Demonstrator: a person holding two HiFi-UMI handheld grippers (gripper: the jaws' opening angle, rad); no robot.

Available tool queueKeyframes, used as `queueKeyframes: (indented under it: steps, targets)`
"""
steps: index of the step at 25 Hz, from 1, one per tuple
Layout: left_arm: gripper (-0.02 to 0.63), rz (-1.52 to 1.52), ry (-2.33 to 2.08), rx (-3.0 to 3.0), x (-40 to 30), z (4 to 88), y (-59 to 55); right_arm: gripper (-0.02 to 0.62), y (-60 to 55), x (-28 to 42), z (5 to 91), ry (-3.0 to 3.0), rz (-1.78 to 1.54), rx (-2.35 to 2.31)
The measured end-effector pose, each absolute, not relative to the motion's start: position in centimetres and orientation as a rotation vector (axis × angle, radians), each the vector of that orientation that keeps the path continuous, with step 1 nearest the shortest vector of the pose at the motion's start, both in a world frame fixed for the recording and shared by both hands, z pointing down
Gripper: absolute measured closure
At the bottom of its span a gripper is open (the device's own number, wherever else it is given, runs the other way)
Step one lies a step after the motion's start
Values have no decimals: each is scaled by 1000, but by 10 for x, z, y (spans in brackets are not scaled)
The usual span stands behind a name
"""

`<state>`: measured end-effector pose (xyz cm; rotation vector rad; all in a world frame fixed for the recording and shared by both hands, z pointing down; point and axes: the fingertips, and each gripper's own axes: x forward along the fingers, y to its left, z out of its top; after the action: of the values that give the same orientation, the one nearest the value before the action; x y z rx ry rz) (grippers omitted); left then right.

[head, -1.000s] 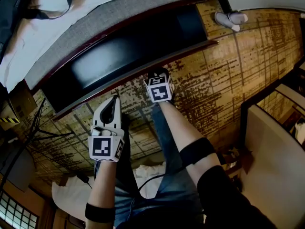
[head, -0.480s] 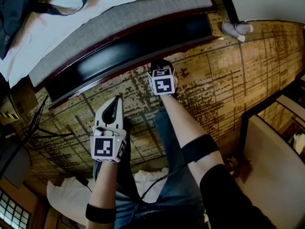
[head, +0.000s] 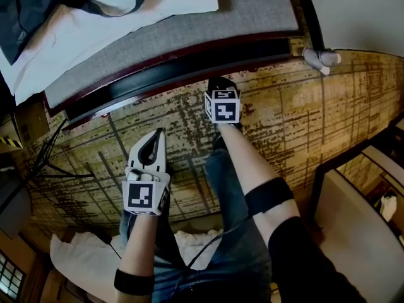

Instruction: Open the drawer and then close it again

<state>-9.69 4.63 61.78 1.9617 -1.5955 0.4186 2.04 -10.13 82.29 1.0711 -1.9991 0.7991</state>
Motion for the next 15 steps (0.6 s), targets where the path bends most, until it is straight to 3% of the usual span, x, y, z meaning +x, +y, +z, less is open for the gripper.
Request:
queueKeyframes:
  steps: [15]
  targets:
    - [603, 419, -1673, 1900, -130, 627, 45, 595, -149, -4, 822, -2055, 742, 1092]
